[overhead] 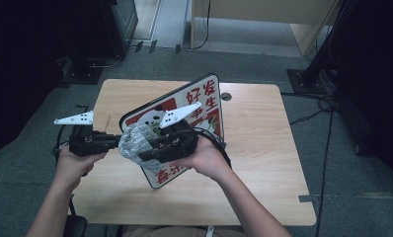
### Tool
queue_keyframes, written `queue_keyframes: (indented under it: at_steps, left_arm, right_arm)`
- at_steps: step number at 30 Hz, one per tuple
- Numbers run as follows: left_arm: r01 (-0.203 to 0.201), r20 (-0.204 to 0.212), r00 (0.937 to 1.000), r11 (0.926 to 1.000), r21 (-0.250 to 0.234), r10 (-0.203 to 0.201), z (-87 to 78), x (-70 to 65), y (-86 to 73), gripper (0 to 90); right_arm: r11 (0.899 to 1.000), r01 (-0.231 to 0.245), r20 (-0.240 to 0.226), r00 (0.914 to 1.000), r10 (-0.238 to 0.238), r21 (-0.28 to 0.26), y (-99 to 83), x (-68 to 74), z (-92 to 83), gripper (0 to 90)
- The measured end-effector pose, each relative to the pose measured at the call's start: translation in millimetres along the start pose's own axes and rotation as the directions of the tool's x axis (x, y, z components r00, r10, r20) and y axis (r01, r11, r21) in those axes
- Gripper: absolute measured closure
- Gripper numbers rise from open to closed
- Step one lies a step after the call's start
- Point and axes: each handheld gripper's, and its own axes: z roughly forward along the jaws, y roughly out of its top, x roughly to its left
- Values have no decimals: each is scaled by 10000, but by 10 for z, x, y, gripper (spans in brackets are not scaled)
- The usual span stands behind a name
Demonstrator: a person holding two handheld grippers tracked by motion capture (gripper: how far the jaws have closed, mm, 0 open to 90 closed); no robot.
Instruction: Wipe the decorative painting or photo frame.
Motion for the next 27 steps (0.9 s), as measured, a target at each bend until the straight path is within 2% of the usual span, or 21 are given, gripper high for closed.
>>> queue_keyframes:
  at_steps: [27]
  left_arm:
    - [58, 126, 9999, 10000, -17, -58, 14, -4, -5, 807]
  right_arm:
    - [9997, -217, -175, 9996, 219, 103, -341, -61, 100, 615]
